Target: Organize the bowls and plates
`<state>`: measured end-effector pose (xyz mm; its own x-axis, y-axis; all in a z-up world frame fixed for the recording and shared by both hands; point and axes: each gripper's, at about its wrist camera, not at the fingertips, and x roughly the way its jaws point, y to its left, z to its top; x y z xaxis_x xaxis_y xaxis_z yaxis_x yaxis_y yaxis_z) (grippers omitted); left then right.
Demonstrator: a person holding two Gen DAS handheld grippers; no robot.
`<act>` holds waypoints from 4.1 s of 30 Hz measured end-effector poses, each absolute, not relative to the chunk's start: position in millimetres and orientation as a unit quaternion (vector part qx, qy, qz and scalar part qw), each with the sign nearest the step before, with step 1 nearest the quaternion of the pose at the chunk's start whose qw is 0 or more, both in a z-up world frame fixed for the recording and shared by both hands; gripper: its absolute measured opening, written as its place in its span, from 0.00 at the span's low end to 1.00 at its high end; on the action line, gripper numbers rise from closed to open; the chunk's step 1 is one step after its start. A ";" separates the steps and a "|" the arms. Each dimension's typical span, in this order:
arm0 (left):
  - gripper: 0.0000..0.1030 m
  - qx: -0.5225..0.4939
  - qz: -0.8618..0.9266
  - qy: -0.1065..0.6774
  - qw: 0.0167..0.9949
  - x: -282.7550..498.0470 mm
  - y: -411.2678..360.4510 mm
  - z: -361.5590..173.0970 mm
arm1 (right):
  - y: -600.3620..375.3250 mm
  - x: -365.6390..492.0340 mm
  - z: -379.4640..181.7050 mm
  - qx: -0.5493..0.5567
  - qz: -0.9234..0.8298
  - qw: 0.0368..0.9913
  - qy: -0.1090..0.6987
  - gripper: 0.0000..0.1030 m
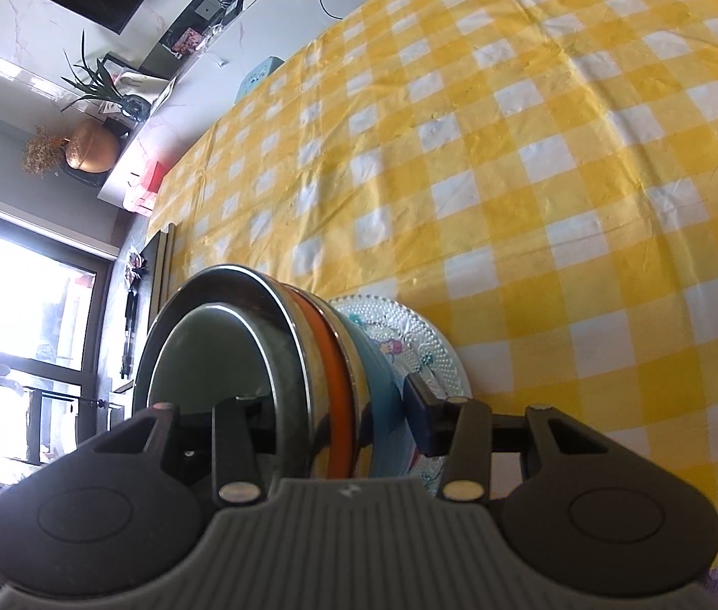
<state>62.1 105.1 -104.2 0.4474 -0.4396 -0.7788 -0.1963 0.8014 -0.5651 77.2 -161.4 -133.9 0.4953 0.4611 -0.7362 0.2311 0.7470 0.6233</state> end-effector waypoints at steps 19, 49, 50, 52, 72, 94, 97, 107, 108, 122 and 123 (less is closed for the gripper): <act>0.54 -0.283 -0.072 0.512 0.808 65.4 100.9 -101.7 | -161.0 77.3 -136.6 0.354 0.074 0.792 0.492 0.46; 0.67 0.025 -0.079 0.250 0.965 -45.7 47.3 5.6 | -162.7 -16.9 -38.8 0.104 0.059 0.947 0.299 0.70; 0.67 0.039 -0.074 0.242 0.967 -52.0 44.7 6.2 | -162.2 -22.6 -36.5 0.095 0.060 0.950 0.292 0.71; 0.67 0.058 -0.069 0.237 0.967 -63.2 40.4 7.1 | -161.4 -33.7 -32.6 0.084 0.060 0.954 0.281 0.74; 0.85 0.075 -0.055 0.307 0.947 -89.7 34.8 -47.1 | -147.2 -112.7 -77.3 0.040 0.032 0.950 0.308 0.86; 0.85 0.080 -0.042 0.400 0.912 -75.8 30.4 -89.5 | -143.2 -98.5 -113.9 0.033 0.023 0.940 0.339 0.87; 0.85 0.079 -0.041 0.399 0.913 -77.3 30.6 -89.4 | -143.3 -99.3 -113.8 0.034 0.024 0.941 0.337 0.87; 0.85 0.078 -0.040 0.397 0.914 -77.8 31.2 -88.2 | -142.8 -101.6 -113.5 0.037 0.024 0.941 0.335 0.87; 0.85 0.078 -0.040 0.397 0.914 -77.9 31.3 -88.2 | -143.0 -101.6 -113.5 0.037 0.024 0.941 0.335 0.87; 0.85 0.077 -0.038 0.398 0.914 -78.2 31.8 -87.9 | -143.3 -102.0 -114.9 0.040 0.024 0.940 0.338 0.87; 0.85 0.077 -0.038 0.398 0.914 -78.2 31.8 -87.9 | -143.3 -102.0 -114.9 0.040 0.024 0.940 0.338 0.87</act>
